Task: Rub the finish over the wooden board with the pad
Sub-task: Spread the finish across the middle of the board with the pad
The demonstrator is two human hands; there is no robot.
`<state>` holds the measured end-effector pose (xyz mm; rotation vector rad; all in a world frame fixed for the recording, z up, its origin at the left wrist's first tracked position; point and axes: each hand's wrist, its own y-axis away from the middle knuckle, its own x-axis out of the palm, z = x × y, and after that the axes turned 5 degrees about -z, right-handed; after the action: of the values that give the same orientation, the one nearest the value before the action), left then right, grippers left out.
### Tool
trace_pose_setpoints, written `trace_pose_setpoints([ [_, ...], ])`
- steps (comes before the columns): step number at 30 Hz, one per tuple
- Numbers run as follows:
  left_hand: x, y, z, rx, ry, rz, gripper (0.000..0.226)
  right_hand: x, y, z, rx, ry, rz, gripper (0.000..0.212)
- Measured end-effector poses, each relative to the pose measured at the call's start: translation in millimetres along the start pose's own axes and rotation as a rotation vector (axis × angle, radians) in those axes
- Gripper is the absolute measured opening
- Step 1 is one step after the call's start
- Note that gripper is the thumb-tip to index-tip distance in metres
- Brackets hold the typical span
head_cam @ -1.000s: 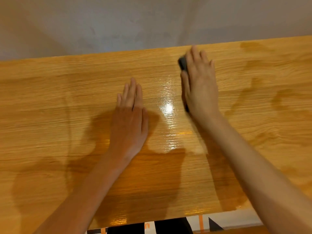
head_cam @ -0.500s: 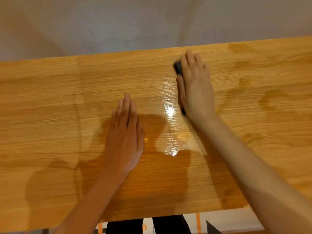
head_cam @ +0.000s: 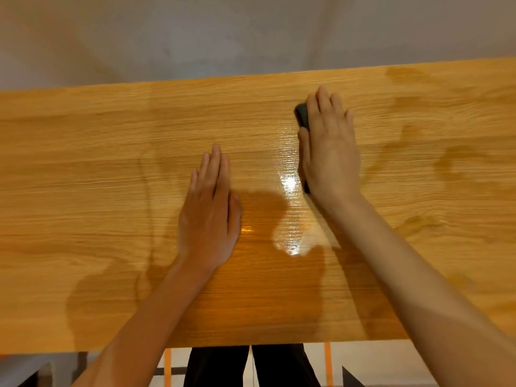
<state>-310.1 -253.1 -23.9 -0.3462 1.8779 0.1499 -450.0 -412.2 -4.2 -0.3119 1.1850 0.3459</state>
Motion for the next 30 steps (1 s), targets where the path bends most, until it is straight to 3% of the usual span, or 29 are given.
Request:
trace_pose_setpoints([
  [4, 2, -1, 2, -0.003, 0.024, -0.020, 0.056, -7, 103, 6, -0.102, -0.017, 0.085, 0.050],
  [8, 1, -1, 2, -0.013, 0.047, -0.023, 0.056, -12, 99, -10, -0.170, 0.056, 0.098, 0.049],
  [13, -1, 2, -1, 0.006, 0.073, -0.072, 0.053, 1, 78, 6, 0.209, 0.033, -0.111, 0.048],
  [17, -2, 1, 0, -0.015, 0.078, -0.034, 0.053, 25, 103, 61, -0.024, 0.010, -0.029, 0.047],
  [20, -4, 1, 1, 0.013, 0.107, -0.018, 0.054, 19, 107, 49, -0.104, 0.007, 0.001, 0.047],
  [26, -20, 63, 21, 0.053, 0.153, -0.014, 0.054, -11, 94, -12, 0.229, 0.054, -0.113, 0.045],
  [28, -18, 78, 27, 0.047, 0.132, -0.009, 0.053, -3, 94, 8, 0.312, 0.024, -0.162, 0.045],
  [30, -15, 81, 26, 0.038, 0.122, -0.031, 0.053, 14, 108, 48, 0.259, 0.053, -0.162, 0.045],
])
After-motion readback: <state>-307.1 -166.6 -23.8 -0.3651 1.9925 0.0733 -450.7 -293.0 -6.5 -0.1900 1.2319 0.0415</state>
